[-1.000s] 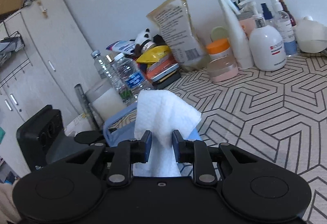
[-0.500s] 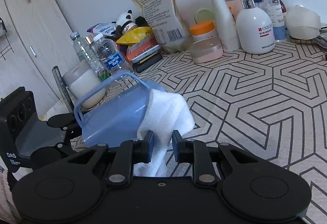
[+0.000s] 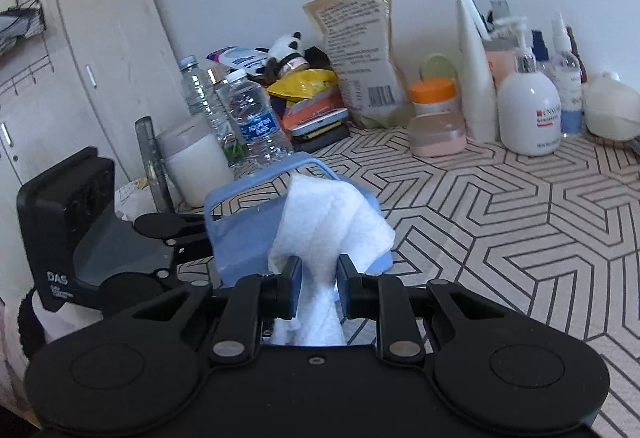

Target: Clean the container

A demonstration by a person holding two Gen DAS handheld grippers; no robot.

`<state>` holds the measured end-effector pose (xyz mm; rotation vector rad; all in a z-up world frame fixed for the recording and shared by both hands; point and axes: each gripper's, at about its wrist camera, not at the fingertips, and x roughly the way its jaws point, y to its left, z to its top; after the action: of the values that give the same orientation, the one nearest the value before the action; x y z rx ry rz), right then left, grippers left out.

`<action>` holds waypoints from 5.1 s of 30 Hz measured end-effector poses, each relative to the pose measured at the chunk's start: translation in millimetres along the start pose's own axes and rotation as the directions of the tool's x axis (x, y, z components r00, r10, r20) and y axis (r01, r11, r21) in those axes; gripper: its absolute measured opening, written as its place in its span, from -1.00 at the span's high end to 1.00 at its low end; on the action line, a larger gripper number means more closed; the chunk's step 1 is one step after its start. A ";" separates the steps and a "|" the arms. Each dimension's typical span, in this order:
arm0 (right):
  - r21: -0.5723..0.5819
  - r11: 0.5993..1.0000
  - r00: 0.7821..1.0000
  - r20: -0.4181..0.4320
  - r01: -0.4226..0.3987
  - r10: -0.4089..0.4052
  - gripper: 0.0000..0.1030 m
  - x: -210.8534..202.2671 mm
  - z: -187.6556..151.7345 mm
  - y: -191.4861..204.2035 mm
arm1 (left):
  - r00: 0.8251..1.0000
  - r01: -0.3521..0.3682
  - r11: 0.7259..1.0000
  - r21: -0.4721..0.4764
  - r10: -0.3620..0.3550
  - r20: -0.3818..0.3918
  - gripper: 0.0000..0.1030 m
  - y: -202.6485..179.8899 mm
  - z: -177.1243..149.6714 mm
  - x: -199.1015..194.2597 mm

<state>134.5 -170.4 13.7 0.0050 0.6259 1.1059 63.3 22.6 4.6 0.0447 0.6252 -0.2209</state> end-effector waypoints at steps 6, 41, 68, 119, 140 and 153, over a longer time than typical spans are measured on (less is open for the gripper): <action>0.003 1.000 0.999 -0.042 0.031 -0.030 0.52 10.0 -4.4 -5.7 | 1.000 -0.007 1.000 0.012 0.007 -0.001 -0.44 -3.2 -0.4 -0.4; 0.027 0.994 0.994 0.008 -0.105 0.105 0.58 -6.7 0.3 1.5 | 1.000 0.012 1.000 -0.001 -0.012 -0.005 -0.47 0.3 0.8 -0.5; 0.088 0.995 0.999 -0.011 -0.043 0.044 0.58 2.8 -1.0 -15.5 | 1.000 -0.001 1.000 0.013 0.001 -0.006 -0.47 -2.2 0.8 -0.1; 0.045 0.997 0.997 0.027 -0.069 0.068 0.58 -5.6 0.9 0.8 | 1.000 -0.007 1.000 0.019 0.007 -0.007 -0.47 -1.0 0.1 1.5; 0.055 0.995 0.995 0.069 -0.079 0.075 0.48 -8.8 3.4 -6.6 | 1.000 -0.011 0.999 0.051 0.011 -0.001 -0.47 -6.4 -0.2 0.7; 0.054 0.998 0.997 0.072 -0.016 0.012 0.50 -10.0 2.2 -9.3 | 1.000 -0.011 0.999 0.051 0.011 -0.003 -0.47 -6.2 0.4 1.1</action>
<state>140.3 -182.4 17.4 0.0954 0.5922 1.0975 63.0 16.3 4.4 0.0974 0.6224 -0.2258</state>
